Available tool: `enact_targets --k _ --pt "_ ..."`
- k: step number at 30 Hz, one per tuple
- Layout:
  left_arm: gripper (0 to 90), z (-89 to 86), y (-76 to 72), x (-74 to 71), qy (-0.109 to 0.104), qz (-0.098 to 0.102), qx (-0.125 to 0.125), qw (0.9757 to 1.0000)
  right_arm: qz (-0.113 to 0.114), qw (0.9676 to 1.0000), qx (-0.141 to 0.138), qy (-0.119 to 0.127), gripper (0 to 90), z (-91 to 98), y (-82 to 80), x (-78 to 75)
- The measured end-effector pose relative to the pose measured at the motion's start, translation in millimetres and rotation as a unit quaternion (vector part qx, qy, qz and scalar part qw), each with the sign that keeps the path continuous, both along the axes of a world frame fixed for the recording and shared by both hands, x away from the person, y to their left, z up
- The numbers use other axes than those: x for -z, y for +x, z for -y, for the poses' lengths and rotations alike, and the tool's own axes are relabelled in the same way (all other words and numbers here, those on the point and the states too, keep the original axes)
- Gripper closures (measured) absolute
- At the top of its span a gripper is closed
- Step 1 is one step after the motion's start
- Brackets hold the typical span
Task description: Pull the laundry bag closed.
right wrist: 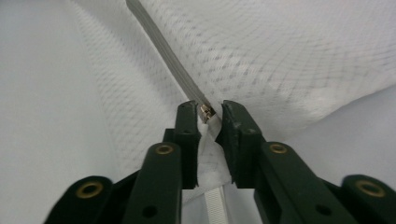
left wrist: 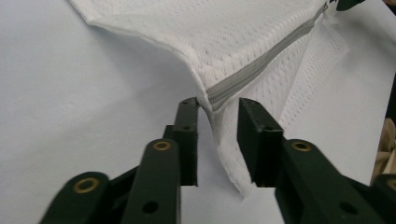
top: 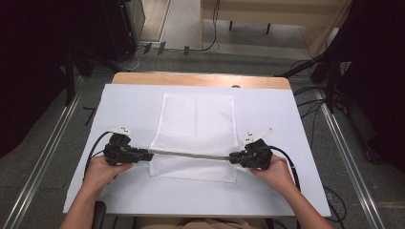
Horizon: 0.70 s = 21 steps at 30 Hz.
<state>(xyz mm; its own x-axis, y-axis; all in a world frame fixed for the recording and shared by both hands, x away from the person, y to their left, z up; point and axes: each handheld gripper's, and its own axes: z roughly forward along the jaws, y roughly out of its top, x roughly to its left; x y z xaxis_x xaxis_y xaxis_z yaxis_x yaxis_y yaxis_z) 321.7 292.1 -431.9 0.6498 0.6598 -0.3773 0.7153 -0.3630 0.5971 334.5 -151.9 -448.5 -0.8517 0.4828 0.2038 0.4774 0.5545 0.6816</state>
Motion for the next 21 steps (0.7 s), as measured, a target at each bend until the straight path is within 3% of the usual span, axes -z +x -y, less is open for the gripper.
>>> enact_targets --k 9,14,21 --pt "47.3 -6.9 -0.2 -6.1 -0.026 0.042 -0.026 0.9984 0.033 0.9988 0.021 0.028 58.3 9.2 0.8 -7.9" --pt "40.3 -8.5 1.3 -8.2 -0.019 0.064 -0.042 0.9969 0.038 0.9974 0.054 0.031 53.9 18.1 4.9 -11.7" --pt "37.3 -12.6 1.2 -10.8 -0.004 0.099 -0.065 0.9930 0.056 0.9916 0.107 0.047 47.2 40.0 11.8 -14.8"
